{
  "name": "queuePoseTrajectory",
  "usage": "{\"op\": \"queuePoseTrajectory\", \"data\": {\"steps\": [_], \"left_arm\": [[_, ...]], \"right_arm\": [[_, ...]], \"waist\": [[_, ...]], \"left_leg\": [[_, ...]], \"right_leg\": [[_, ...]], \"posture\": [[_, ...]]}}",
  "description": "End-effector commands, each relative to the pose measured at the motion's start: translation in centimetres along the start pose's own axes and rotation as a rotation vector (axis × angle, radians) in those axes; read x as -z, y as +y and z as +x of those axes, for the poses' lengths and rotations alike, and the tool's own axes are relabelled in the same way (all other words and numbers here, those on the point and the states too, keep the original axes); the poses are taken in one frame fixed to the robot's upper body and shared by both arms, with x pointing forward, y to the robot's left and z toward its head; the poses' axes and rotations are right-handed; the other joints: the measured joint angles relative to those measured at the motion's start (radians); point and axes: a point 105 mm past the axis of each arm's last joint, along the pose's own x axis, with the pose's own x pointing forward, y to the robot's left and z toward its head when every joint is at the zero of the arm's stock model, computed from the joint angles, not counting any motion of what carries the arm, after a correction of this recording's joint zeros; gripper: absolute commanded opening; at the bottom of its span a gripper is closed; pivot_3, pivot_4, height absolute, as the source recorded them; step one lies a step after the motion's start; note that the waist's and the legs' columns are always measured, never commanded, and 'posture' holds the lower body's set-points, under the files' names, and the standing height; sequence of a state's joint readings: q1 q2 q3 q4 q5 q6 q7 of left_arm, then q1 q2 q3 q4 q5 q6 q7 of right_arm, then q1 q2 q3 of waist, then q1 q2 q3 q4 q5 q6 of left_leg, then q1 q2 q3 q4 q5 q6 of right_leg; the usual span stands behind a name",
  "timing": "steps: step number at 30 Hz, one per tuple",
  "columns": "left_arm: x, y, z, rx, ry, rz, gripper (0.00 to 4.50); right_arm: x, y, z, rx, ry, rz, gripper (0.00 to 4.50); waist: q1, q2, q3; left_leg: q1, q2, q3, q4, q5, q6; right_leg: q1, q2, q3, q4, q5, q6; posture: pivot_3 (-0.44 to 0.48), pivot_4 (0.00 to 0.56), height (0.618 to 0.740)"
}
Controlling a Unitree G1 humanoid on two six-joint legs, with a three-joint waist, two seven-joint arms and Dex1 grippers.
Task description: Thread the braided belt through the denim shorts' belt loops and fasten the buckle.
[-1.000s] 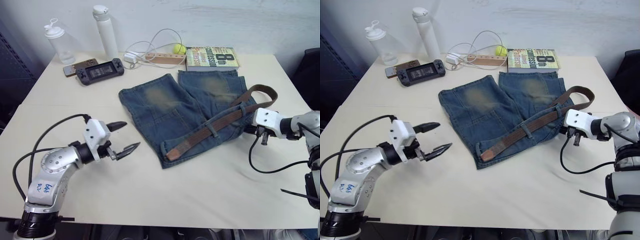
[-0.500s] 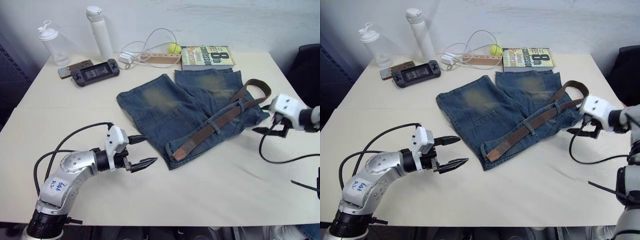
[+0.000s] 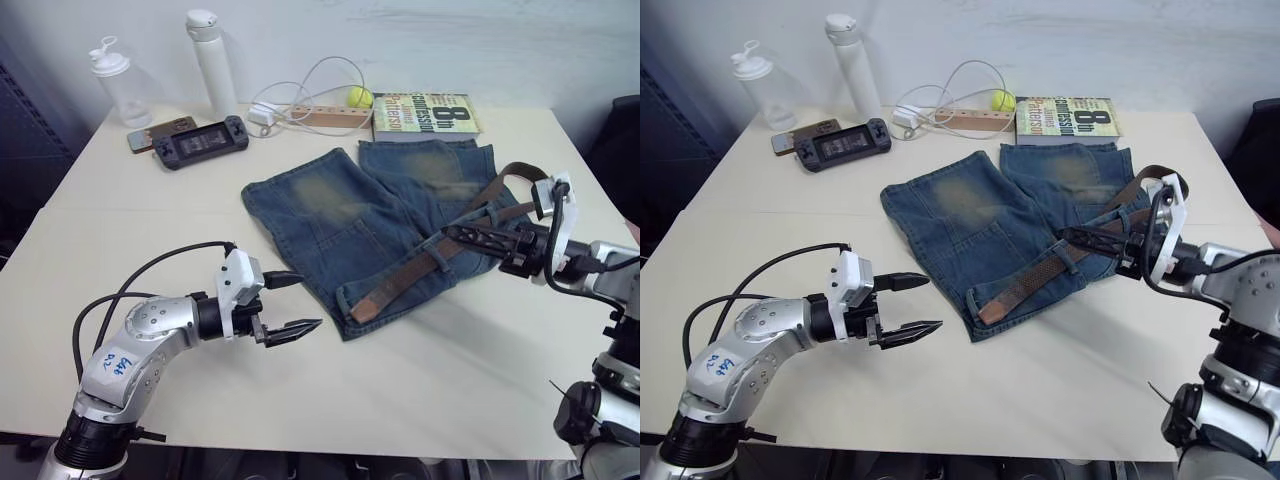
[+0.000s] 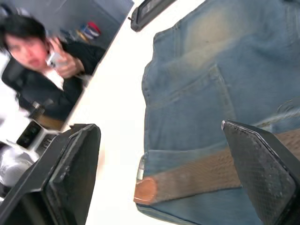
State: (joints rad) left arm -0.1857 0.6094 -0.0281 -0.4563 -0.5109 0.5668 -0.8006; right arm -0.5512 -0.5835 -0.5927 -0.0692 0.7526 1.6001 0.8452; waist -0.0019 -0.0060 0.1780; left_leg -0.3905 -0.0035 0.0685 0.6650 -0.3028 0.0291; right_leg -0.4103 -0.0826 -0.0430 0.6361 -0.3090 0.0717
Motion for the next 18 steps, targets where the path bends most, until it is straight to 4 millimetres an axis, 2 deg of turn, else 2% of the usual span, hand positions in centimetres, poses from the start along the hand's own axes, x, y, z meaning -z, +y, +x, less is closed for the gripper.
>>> {"op": "queuePoseTrajectory", "data": {"steps": [1, 3, 7, 12, 18], "left_arm": [[-0.3, -0.2, 0.1, 0.004, -0.003, 0.037, 4.5], [-0.2, -0.1, 0.0, -0.005, -0.001, 0.039, 4.5], [0.1, 0.0, -0.1, -0.019, 0.012, 0.044, 4.5], [0.1, -0.2, -0.2, -0.03, 0.011, 0.044, 4.5], [0.3, -0.2, -0.2, -0.051, 0.023, 0.069, 4.5]], "right_arm": [[2.1, 0.3, 0.6, -0.044, 0.006, 0.075, 4.39], [3.8, 0.1, 1.0, -0.042, 0.041, 0.121, 4.39], [4.7, -0.7, 1.3, -0.003, 0.022, 0.196, 4.39], [4.4, -1.4, 1.5, 0.042, 0.001, 0.233, 4.39], [4.1, -1.1, 3.5, 0.01, -0.032, 0.278, 4.39]], "waist": [[0.0, 0.0, 0.0], [-0.001, 0.0, 0.0], [-0.006, 0.0, 0.0], [-0.009, 0.0, 0.0], [-0.014, 0.0, 0.0]], "left_leg": [[-0.001, 0.0, 0.0, 0.0, 0.0, 0.0], [-0.001, -0.001, 0.0, 0.0, 0.0, 0.001], [-0.001, -0.001, 0.001, 0.001, 0.001, 0.002], [0.0, -0.001, 0.0, 0.0, 0.0, 0.005], [0.0, 0.0, 0.0, 0.0, 0.0, 0.006]], "right_leg": [[0.0, 0.0, 0.0, 0.0, 0.0, 0.0], [-0.001, 0.0, 0.0, 0.001, 0.0, 0.0], [-0.001, 0.0, 0.001, 0.002, 0.0, 0.0], [-0.001, 0.0, 0.0, 0.003, 0.0, 0.0], [-0.001, 0.0, 0.0, 0.003, 0.0, 0.0]], "posture": [[0.0, 0.15, 0.708], [0.0, 0.15, 0.708], [0.0, 0.15, 0.708], [0.0, 0.15, 0.708], [0.0, 0.15, 0.708]]}}
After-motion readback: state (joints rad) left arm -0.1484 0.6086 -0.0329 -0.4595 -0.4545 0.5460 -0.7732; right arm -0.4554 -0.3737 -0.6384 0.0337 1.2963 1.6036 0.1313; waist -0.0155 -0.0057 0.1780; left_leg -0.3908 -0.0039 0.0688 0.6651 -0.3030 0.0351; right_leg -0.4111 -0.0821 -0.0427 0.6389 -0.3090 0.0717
